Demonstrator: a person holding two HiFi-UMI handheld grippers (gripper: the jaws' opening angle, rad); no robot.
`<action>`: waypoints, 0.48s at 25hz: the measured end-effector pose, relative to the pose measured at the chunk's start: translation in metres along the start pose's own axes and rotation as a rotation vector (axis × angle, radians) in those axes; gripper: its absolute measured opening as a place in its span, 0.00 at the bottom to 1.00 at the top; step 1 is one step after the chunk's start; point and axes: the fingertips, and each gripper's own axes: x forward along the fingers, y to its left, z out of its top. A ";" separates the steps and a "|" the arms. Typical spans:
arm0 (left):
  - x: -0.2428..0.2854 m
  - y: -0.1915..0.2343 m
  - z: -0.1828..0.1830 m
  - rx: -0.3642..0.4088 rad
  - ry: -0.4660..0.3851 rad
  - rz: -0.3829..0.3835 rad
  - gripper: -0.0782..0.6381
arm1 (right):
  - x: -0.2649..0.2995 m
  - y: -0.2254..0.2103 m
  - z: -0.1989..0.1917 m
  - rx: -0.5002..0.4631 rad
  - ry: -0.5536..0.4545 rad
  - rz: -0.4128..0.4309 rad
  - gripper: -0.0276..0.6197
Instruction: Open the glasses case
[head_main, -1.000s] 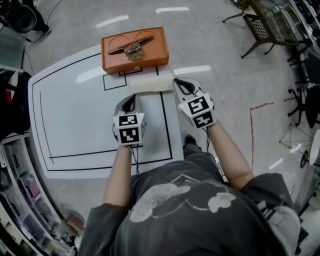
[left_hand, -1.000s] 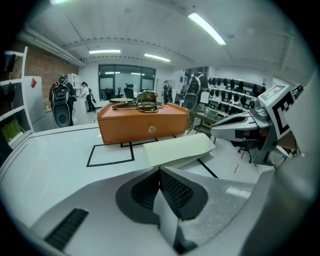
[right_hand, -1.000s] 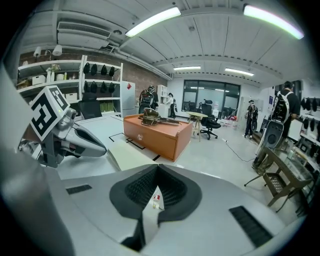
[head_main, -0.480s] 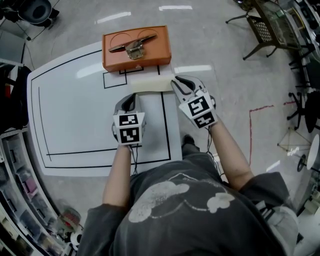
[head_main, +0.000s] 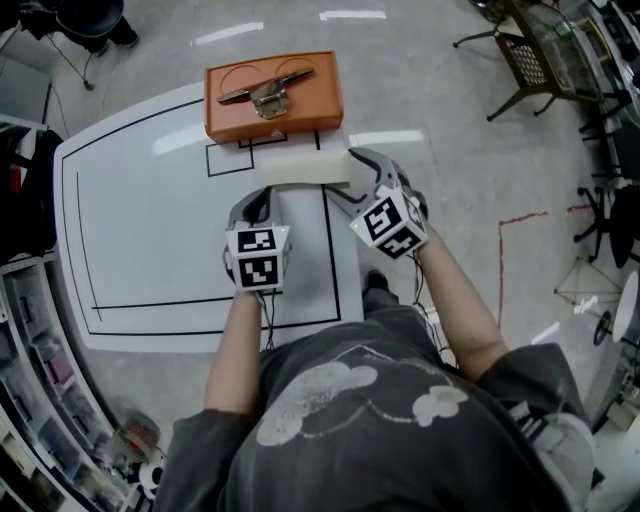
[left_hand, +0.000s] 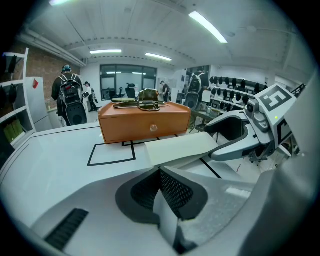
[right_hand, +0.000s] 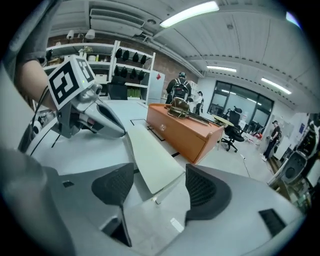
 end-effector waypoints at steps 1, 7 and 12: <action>0.000 0.000 0.000 0.000 0.000 0.000 0.11 | 0.002 0.000 -0.002 -0.031 0.016 -0.006 0.53; 0.001 0.000 0.000 0.001 -0.001 -0.001 0.11 | 0.005 -0.005 -0.006 -0.123 0.052 -0.037 0.48; 0.001 0.000 -0.001 -0.002 -0.002 -0.005 0.11 | 0.001 -0.007 -0.002 -0.046 0.040 -0.023 0.47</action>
